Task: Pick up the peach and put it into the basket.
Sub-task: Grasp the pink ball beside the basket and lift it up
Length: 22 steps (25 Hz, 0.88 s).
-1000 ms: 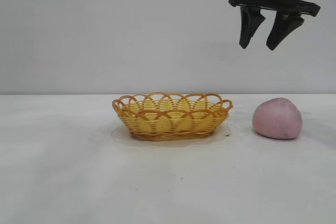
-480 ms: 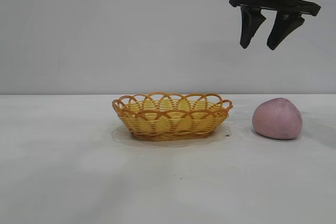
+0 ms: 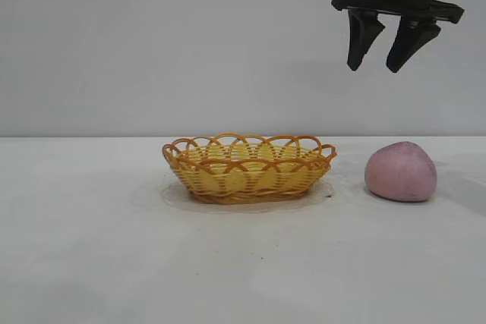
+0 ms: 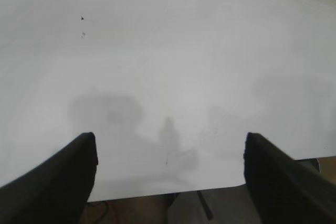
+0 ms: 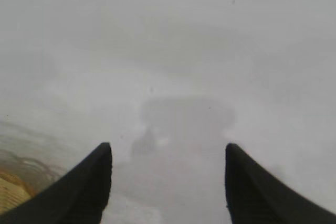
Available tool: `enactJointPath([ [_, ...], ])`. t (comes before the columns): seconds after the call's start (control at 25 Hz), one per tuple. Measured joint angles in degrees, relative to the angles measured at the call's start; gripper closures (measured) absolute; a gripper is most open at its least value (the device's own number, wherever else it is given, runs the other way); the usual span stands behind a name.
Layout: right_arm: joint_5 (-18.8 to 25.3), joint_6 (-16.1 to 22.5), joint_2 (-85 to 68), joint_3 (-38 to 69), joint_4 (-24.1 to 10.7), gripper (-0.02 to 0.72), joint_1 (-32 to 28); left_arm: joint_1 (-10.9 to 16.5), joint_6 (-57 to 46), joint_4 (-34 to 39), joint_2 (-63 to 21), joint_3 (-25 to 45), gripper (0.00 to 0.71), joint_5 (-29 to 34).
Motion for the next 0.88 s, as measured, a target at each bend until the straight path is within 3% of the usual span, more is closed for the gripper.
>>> enactJointPath([
  [0.48,0.37,0.00,0.00,0.00,-1.20,0.300,0.00,0.00,1.55,-0.16,-22.59,8.56,0.165,1.70],
  [0.88,2.46,0.00,0.04,0.00,-0.95,0.300,-0.10,0.00,0.26,1.17,-40.45,8.88,0.165,3.05],
])
